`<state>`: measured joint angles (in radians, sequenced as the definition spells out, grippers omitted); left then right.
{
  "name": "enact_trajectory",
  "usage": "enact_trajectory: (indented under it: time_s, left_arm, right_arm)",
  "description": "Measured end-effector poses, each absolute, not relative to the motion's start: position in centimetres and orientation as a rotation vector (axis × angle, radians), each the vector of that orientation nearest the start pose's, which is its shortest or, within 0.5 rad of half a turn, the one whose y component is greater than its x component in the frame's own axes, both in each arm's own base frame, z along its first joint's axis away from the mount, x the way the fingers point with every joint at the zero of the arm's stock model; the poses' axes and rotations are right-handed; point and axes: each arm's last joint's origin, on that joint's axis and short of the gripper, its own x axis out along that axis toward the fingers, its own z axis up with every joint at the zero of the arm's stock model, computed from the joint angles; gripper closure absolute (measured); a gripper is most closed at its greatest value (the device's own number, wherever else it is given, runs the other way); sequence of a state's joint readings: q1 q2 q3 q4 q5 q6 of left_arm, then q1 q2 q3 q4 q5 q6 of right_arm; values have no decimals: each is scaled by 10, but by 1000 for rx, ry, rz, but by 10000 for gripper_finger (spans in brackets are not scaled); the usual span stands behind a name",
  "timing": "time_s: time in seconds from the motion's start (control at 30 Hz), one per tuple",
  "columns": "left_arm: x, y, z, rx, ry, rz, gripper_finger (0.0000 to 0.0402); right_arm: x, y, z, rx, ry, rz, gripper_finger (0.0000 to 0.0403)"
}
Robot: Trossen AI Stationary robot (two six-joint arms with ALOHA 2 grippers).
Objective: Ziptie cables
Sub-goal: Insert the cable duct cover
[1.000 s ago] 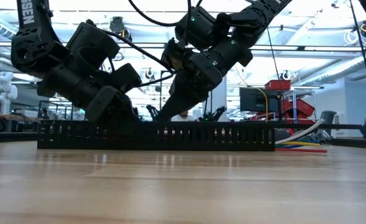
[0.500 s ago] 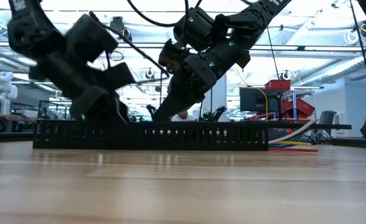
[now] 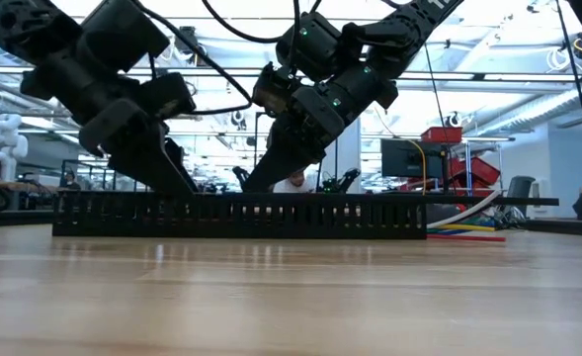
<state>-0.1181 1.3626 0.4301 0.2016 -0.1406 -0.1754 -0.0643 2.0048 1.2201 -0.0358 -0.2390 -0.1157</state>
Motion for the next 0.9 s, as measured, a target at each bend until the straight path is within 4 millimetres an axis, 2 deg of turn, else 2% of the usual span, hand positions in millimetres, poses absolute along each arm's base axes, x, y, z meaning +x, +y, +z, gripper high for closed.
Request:
enact_trajectory:
  time_s: [0.3, 0.47, 0.73, 0.9]
  left_arm:
    - [231, -24, 110, -44, 718, 165, 57]
    - [237, -25, 102, -67, 638, 165, 57]
    - [241, -25, 89, -60, 648, 192, 58]
    - [243, -24, 89, -56, 618, 190, 87]
  right_arm:
    - [412, -20, 142, 33, 799, 207, 403]
    - [412, -20, 142, 40, 799, 204, 403]
    - [412, -20, 142, 45, 803, 202, 403]
    - [410, -19, 141, 48, 827, 202, 403]
